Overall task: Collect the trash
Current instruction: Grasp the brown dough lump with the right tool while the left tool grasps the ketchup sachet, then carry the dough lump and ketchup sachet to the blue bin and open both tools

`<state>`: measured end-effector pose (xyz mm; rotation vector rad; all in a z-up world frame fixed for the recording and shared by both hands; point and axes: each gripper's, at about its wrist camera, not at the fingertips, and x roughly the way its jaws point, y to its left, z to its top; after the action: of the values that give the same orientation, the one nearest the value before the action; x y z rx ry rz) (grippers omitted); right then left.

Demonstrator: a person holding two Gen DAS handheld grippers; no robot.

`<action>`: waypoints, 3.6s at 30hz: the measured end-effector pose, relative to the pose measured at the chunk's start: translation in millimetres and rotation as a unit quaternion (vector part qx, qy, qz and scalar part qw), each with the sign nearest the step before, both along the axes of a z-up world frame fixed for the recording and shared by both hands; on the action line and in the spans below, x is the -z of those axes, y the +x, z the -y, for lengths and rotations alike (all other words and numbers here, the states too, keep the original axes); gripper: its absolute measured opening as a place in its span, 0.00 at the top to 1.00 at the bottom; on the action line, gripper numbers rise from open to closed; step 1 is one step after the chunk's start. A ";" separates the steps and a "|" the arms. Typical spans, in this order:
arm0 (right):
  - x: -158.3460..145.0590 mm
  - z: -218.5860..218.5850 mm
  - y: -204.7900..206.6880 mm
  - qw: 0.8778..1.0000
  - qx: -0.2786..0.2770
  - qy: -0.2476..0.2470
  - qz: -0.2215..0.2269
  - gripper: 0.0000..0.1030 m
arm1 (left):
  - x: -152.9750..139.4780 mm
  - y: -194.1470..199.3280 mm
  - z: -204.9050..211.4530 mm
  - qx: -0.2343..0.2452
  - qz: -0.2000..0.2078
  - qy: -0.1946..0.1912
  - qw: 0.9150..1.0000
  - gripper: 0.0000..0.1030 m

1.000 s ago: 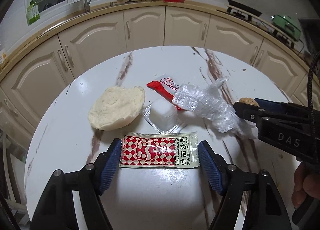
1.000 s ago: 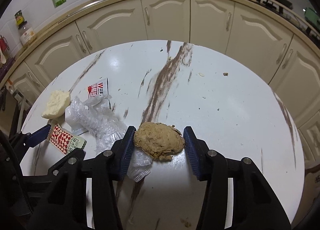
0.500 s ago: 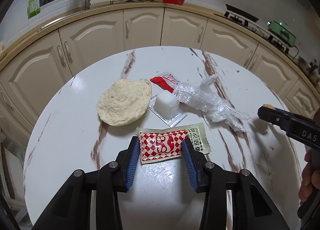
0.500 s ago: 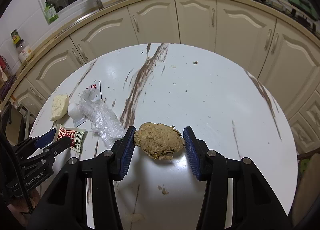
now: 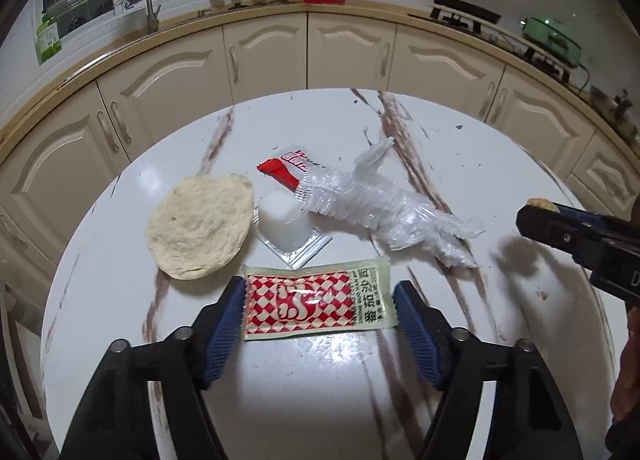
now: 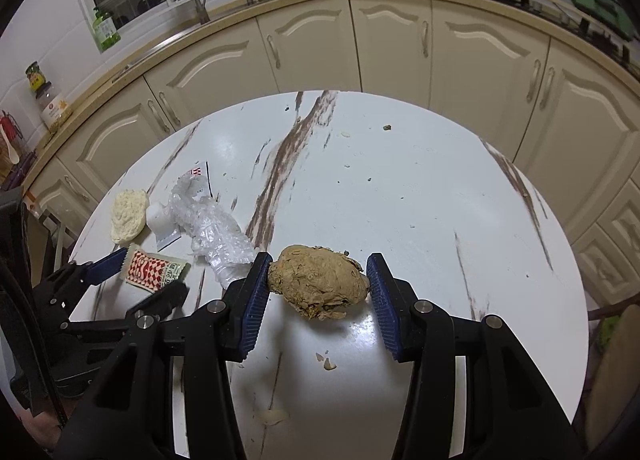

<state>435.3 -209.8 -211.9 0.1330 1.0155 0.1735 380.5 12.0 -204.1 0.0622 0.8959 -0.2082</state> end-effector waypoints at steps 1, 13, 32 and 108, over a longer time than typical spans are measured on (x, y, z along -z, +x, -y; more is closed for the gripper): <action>0.5 0.0 0.1 1.000 -0.001 0.001 0.000 0.56 | -0.2 0.4 -0.7 0.002 0.001 -0.002 1.000 0.41; 1.2 -2.0 -2.0 1.000 -0.004 0.008 -0.001 0.56 | -0.5 -15.9 -13.4 0.008 0.002 -0.033 0.999 0.74; -4.0 5.0 -8.1 1.000 0.004 0.005 -0.001 0.56 | -5.2 -34.7 5.7 0.120 0.007 0.026 0.992 0.30; -114.0 187.5 -187.2 0.977 0.177 0.008 0.115 0.56 | -122.2 -183.5 177.2 0.250 0.096 -0.043 0.962 0.98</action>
<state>248.1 -397.2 -98.0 0.2979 0.7447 -0.1261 197.0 -165.2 -81.9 0.2249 0.6627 -0.7013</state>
